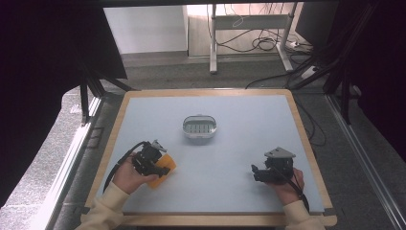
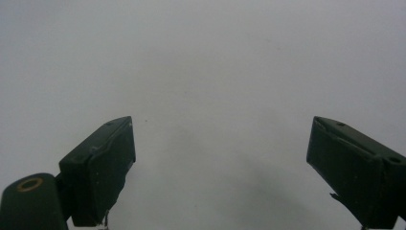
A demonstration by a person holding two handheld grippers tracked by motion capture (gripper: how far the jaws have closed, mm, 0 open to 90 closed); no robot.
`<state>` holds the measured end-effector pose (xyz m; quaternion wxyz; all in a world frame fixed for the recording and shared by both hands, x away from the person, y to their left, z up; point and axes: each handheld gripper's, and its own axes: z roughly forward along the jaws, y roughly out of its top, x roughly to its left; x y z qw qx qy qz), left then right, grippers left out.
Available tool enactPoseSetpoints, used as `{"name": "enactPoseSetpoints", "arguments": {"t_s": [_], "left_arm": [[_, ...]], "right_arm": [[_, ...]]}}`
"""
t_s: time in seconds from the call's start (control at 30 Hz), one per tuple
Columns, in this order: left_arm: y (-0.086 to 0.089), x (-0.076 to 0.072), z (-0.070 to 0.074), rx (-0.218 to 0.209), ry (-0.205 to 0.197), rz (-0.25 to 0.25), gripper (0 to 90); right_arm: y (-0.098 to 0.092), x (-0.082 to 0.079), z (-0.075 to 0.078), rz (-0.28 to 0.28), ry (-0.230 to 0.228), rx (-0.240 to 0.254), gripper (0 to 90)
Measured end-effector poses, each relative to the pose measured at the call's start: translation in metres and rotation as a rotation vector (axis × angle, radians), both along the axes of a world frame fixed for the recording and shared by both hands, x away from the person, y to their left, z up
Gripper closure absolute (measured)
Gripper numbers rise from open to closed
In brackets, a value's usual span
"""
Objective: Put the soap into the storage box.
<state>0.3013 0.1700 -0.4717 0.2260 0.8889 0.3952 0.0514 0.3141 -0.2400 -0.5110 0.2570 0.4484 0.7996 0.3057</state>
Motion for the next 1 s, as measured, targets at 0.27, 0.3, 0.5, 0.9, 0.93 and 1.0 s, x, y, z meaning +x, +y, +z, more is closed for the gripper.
{"name": "enactPoseSetpoints", "arguments": {"t_s": [0.27, 0.3, 0.5, 0.9, 0.93, 1.0], "left_arm": [[0.001, 0.001, 0.004, -0.014, -0.002, -0.007, 61.6], [0.001, 0.001, 0.005, -0.016, -0.004, -0.006, 61.6], [0.002, 0.004, 0.010, -0.036, -0.014, -0.012, 61.7], [0.000, 0.012, 0.018, -0.046, -0.018, -0.024, 61.6], [0.000, 0.012, 0.019, -0.048, -0.017, -0.024, 61.6], [0.001, 0.013, 0.020, -0.050, -0.019, -0.027, 61.6]], "right_arm": [[0.000, 0.000, 0.000, -0.001, 0.001, 0.001, 9.8], [0.000, -0.001, 0.000, -0.002, 0.001, 0.001, 9.8], [-0.001, -0.001, 0.000, -0.005, -0.001, 0.002, 9.9], [-0.001, -0.001, 0.001, -0.008, -0.004, 0.004, 9.9], [-0.001, -0.001, 0.001, -0.008, -0.004, 0.004, 9.8], [-0.001, -0.001, 0.001, -0.008, -0.003, 0.004, 9.8]]}}
